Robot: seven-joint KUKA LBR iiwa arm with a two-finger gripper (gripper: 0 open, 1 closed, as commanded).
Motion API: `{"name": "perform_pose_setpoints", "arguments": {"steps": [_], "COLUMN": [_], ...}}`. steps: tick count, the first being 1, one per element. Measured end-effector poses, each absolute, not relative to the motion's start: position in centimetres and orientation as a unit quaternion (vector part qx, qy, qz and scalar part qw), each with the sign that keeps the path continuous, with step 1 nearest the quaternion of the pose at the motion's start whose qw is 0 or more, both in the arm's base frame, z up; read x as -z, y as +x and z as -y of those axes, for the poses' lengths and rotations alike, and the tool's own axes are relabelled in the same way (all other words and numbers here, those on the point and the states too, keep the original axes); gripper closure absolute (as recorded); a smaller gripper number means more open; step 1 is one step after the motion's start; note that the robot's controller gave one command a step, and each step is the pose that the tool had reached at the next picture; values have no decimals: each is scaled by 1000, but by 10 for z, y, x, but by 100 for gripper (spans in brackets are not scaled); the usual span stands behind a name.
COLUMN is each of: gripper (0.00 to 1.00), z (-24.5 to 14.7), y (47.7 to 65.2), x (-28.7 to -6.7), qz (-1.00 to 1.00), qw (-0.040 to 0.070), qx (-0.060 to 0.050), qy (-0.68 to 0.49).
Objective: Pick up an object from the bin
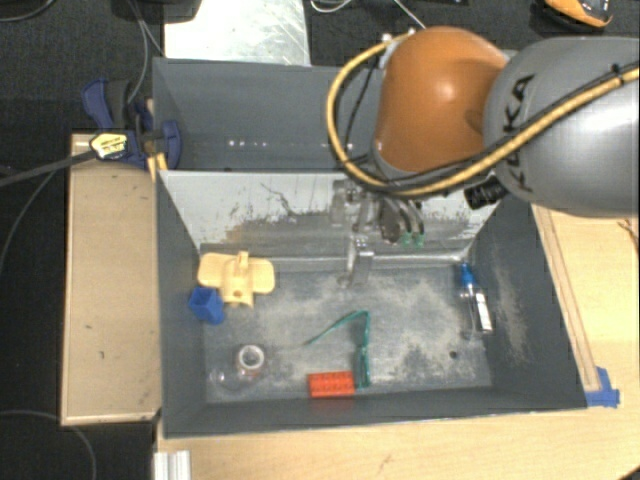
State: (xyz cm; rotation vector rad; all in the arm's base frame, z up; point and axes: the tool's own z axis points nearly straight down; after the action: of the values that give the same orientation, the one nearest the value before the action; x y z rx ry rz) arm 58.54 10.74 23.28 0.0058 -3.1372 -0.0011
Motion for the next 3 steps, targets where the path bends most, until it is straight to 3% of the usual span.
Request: {"name": "perform_pose_setpoints", "arguments": {"steps": [1,2,3], "gripper": [0,0,0], "z": [-107,-81,-78], "y": [587,529,562], "x": [-238,-157,-161], "qz": [1000,953,972], "qw": [-2,3,-6], "qx": [1,1,0], "qy": [0,304,237]}}
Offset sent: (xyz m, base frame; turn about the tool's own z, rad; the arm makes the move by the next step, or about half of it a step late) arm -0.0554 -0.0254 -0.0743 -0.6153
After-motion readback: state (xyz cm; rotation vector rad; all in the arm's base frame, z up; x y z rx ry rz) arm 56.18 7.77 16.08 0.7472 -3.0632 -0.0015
